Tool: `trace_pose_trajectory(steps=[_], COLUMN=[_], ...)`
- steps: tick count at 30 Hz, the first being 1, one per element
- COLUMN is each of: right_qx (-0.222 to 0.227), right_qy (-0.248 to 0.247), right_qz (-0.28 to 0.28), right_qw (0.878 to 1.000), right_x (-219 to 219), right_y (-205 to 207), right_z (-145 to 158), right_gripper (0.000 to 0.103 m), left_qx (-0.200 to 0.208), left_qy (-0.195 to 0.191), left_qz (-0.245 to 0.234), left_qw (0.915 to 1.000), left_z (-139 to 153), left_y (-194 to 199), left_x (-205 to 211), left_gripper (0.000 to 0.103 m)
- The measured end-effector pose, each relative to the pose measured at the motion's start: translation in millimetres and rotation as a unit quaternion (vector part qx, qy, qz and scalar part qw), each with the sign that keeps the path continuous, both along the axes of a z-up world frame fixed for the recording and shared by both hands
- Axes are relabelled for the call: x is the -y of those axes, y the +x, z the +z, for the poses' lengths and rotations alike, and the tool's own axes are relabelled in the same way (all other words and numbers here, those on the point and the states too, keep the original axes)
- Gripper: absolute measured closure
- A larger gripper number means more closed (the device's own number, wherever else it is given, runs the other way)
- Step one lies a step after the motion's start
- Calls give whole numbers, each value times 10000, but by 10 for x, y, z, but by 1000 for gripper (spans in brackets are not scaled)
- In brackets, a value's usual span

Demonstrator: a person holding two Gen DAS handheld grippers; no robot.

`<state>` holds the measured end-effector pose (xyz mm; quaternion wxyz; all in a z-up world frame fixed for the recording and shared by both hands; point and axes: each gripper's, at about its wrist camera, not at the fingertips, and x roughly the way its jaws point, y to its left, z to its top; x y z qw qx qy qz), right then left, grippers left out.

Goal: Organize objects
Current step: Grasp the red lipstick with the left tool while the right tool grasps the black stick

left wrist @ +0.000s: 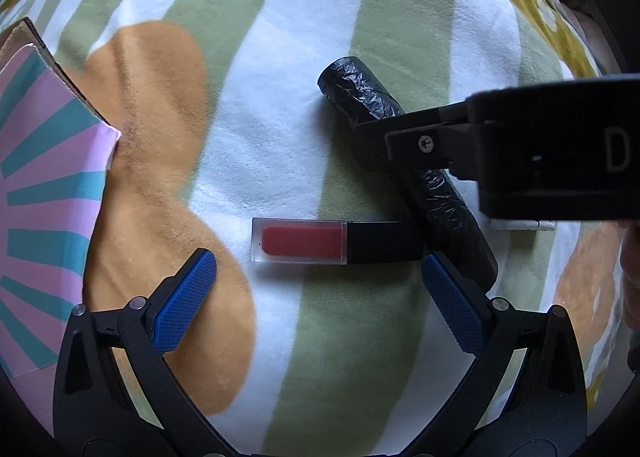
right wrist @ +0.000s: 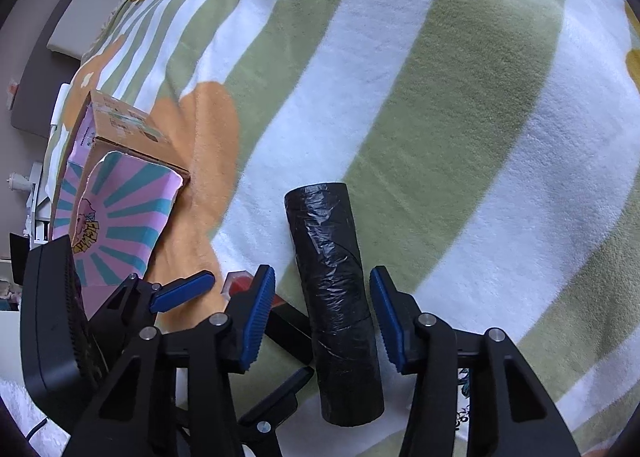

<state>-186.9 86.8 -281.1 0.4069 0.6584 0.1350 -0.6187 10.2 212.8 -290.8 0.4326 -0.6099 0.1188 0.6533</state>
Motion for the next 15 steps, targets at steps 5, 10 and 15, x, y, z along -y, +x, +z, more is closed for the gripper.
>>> trace_pose_trajectory(steps=[5,10,15], right_qx=[0,-74,-96], right_qy=[113,101,37], right_qz=[-22,-26,-81], right_qw=[9999,9999,9999], right_x=[15,19,-12], right_y=[-6,18,30], right_z=[-103,-129,-129], right_gripper=[70,72,73], left_qx=[-9,21,84], left_qy=[-29,22,113], left_qz=[30,47,7], left_qw=[10000,10000,9999], left_z=[-45,-70,-43], left_y=[37,53,74], left_x=[-63,-83,-91], left_gripper=[1,10,20])
